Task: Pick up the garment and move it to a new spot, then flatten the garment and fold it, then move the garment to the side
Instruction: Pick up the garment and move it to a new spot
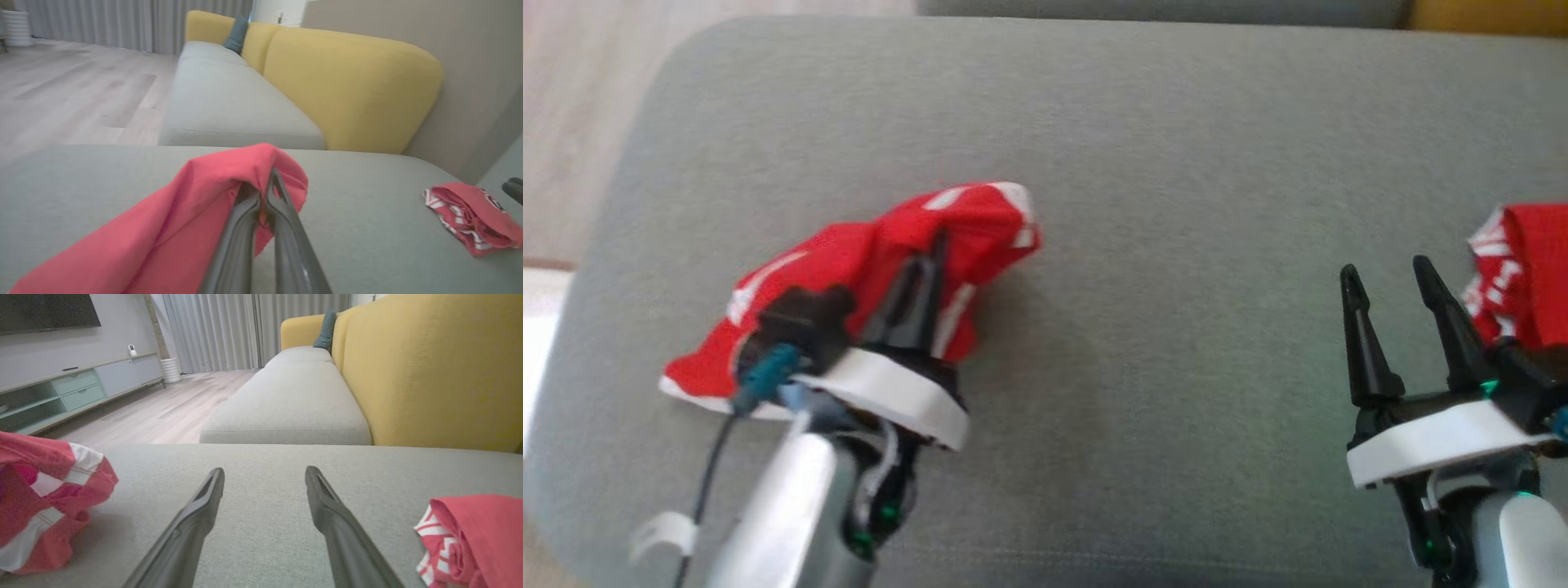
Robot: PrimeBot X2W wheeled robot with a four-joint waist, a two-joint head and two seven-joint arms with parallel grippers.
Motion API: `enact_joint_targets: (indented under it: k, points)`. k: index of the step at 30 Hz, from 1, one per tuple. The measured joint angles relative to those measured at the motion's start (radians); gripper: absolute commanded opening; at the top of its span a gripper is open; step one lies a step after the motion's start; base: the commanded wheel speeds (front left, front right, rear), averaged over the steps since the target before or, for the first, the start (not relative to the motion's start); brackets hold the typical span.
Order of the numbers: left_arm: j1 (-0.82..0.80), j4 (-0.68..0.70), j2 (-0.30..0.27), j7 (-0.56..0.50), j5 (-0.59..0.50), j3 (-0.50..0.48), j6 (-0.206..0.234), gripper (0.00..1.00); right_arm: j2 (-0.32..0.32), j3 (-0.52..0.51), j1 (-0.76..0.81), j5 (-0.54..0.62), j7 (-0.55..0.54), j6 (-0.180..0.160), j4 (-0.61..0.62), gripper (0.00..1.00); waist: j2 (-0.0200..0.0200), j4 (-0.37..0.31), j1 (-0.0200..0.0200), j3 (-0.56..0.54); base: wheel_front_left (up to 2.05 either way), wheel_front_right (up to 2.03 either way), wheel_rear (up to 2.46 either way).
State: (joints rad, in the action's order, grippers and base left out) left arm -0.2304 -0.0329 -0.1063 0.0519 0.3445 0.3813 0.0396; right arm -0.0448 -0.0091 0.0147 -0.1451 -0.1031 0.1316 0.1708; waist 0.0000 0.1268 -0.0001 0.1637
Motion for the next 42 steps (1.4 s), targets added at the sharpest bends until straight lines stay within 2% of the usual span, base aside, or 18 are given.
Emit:
enact_joint_targets:
  k: [11, 18, 19, 20, 26, 29, 32, 35, 36, 42]
  points:
    - [-0.054, -0.067, 0.049, 0.014, 0.011, 0.201, -0.050, 0.00, 0.000, -0.004, -0.002, -0.024, 0.030, 0.000, -0.008, 1.00, 0.0000, -0.167, 0.0000, 0.062, 0.00, 0.00, 0.00]
    - [-0.047, -0.170, 0.048, -0.034, 0.055, 0.329, -0.090, 0.00, 0.000, 0.000, -0.004, -0.033, 0.057, 0.000, -0.034, 1.00, 0.0000, -0.224, 0.0001, 0.118, 0.00, 0.00, 0.00]
    - [-0.043, -0.180, 0.048, -0.040, 0.057, 0.347, -0.097, 0.13, 0.000, 0.000, -0.004, -0.033, 0.059, 0.000, -0.041, 1.00, 0.0000, -0.227, 0.0001, 0.121, 0.00, 0.00, 0.00]
    - [-0.040, -0.191, 0.048, -0.052, 0.065, 0.362, -0.103, 1.00, 0.000, 0.000, -0.004, -0.033, 0.060, 0.000, -0.048, 1.00, 0.0000, -0.227, 0.0002, 0.120, 0.00, 0.00, 0.00]
    - [-0.041, -0.158, 0.040, -0.032, 0.058, 0.451, -0.141, 1.00, 0.000, 0.006, -0.005, -0.037, 0.064, 0.000, -0.077, 1.00, 0.0000, -0.207, 0.0001, 0.078, 0.00, 0.00, 0.00]
    - [-0.041, -0.087, -0.002, 0.033, 0.012, 0.449, -0.136, 1.00, 0.000, 0.009, -0.004, -0.030, 0.063, 0.000, -0.083, 1.00, 0.0000, -0.186, 0.0001, 0.041, 0.00, 0.00, 0.00]
    - [-0.040, -0.049, -0.034, 0.079, -0.002, 0.405, -0.093, 1.00, 0.000, 0.012, -0.004, -0.029, 0.054, 0.000, -0.084, 1.00, 0.0000, -0.168, 0.0001, 0.015, 0.00, 0.00, 0.00]
    - [-0.040, -0.025, -0.053, 0.116, 0.000, 0.327, -0.032, 1.00, 0.000, 0.011, -0.002, -0.027, 0.046, 0.000, -0.086, 1.00, 0.0000, -0.149, 0.0001, -0.008, 0.00, 0.00, 0.00]
    - [-0.039, -0.025, -0.067, 0.132, 0.004, 0.269, 0.009, 1.00, 0.000, 0.011, -0.002, -0.025, 0.042, 0.000, -0.086, 1.00, 0.0000, -0.135, 0.0001, -0.022, 0.00, 0.00, 0.00]
    - [-0.021, -0.044, -0.116, 0.176, 0.046, 0.108, 0.094, 1.00, 0.000, 0.007, 0.006, -0.021, 0.024, 0.000, -0.086, 1.00, 0.0000, -0.097, 0.0001, -0.049, 0.00, 0.00, 0.00]
